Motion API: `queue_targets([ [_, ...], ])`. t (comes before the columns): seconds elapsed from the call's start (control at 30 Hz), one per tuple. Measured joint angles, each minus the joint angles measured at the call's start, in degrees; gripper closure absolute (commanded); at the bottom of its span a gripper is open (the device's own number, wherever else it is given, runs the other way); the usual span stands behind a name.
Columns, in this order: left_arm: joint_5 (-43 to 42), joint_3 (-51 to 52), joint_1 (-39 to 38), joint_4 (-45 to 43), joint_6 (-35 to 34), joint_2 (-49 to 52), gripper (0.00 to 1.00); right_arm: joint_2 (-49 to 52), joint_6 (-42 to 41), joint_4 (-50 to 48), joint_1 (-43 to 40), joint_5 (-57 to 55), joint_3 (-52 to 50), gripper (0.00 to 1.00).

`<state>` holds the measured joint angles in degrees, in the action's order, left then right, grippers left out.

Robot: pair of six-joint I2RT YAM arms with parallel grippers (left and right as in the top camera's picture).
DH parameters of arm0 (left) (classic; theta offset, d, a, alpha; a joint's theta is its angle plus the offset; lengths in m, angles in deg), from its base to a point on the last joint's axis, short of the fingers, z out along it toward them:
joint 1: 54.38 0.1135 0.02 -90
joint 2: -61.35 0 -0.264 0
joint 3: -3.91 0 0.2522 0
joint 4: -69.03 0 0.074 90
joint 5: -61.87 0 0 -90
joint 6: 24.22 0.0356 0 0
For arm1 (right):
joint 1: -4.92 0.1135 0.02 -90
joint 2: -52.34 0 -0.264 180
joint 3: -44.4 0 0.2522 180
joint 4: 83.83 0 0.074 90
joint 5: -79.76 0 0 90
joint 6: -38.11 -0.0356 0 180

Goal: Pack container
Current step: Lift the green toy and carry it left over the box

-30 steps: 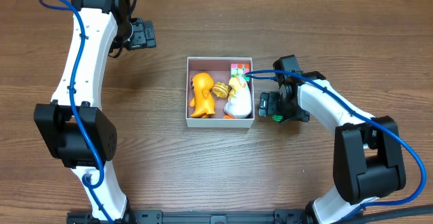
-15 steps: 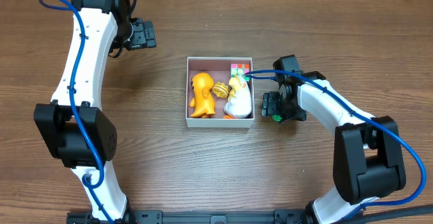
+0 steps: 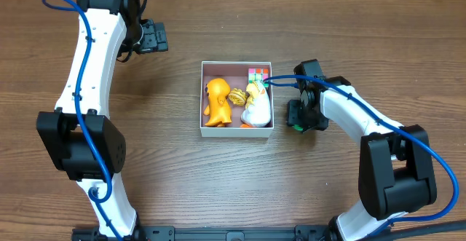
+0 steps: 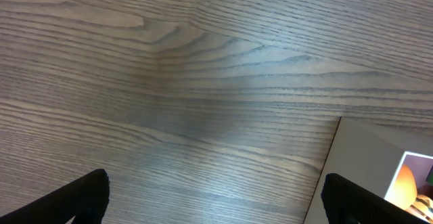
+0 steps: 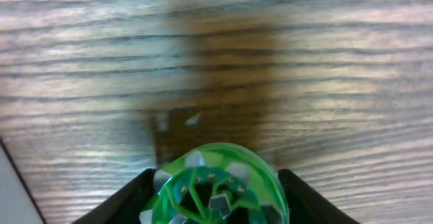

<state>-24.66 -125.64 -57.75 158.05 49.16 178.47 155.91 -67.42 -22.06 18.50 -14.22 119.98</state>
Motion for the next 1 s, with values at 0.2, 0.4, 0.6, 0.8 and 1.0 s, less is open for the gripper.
queue_targets([
  [0.2,0.0,0.02,0.0,0.0,0.0,0.0,0.0,0.0,-0.11,0.66,0.02,-0.11,1.62,0.48],
  [0.4,0.0,0.02,0.0,0.02,0.0,0.0,0.0,0.0,-0.09,1.27,0.0,-0.57,1.88,0.48],
  [0.6,-0.02,0.02,0.0,0.02,0.0,0.0,0.0,0.0,-0.11,6.99,0.0,-2.56,7.28,0.49],
  [0.8,-0.02,0.02,0.0,0.0,0.0,0.0,0.0,0.02,-0.11,10.8,0.02,-3.98,18.86,0.5],
  [1.0,-0.02,0.02,0.0,0.09,0.0,0.0,0.0,0.02,-0.09,14.34,0.7,-4.15,27.36,0.5],
])
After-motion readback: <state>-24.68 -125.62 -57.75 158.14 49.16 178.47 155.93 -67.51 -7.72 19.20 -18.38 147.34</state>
